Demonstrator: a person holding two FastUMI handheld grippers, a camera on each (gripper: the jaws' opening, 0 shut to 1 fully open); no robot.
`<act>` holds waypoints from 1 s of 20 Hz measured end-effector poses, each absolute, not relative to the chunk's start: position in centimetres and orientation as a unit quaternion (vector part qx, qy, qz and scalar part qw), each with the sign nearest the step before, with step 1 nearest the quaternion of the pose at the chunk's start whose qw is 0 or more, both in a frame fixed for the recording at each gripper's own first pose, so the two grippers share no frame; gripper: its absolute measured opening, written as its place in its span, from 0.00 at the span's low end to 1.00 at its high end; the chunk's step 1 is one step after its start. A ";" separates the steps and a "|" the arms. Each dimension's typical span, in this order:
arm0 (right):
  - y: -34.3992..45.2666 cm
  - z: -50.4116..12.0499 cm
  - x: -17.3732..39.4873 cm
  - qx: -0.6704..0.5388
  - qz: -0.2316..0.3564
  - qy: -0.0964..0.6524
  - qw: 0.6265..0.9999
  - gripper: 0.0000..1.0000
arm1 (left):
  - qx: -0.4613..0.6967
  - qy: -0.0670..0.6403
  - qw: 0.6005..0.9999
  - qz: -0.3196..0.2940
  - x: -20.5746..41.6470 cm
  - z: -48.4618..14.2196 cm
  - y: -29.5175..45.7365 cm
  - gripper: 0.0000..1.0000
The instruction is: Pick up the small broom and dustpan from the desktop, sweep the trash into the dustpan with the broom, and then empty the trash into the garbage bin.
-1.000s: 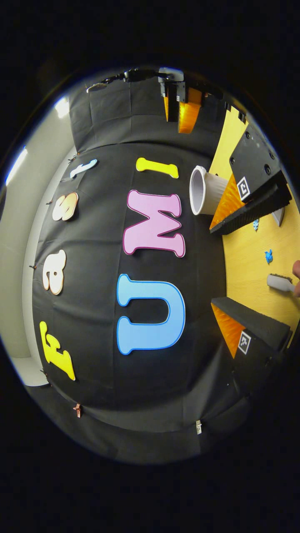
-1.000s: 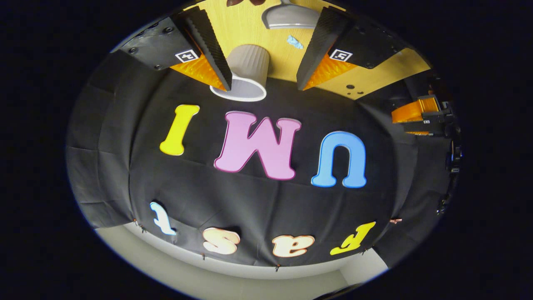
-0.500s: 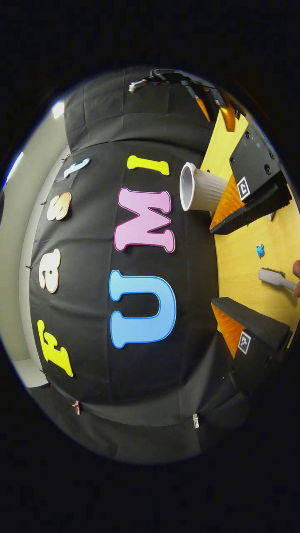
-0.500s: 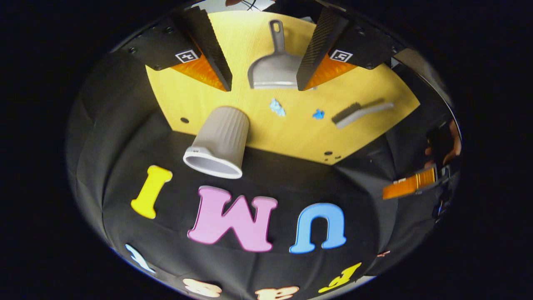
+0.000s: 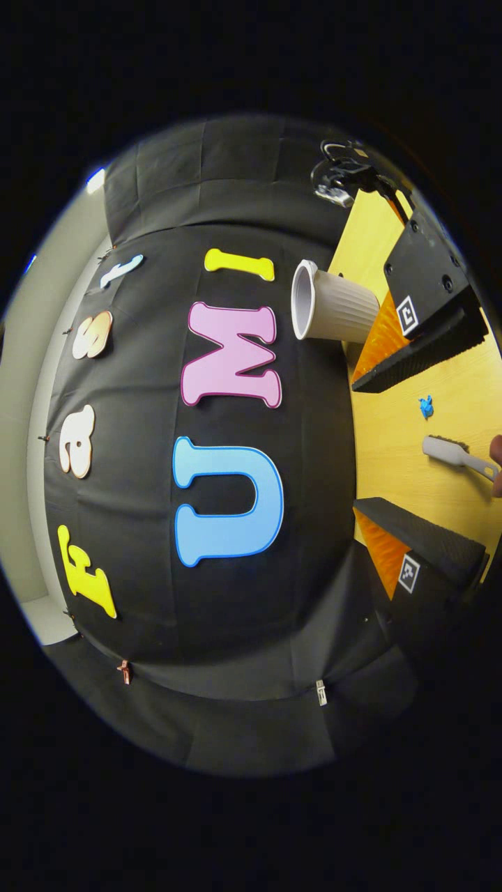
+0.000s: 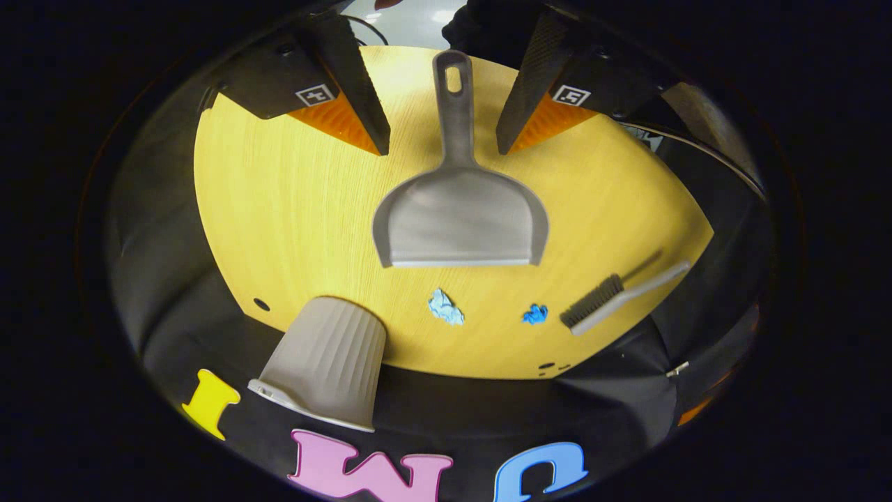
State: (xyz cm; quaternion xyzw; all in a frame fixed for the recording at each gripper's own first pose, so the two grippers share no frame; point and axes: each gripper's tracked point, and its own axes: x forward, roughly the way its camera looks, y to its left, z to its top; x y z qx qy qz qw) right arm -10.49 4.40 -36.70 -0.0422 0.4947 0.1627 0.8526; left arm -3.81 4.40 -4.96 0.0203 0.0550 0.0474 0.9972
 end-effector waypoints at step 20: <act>7.8 -43.4 -8.0 -0.012 0.175 0.540 0.823 0.58 | 0.019 0.090 0.991 0.093 -4.1 -7.8 7.6 0.98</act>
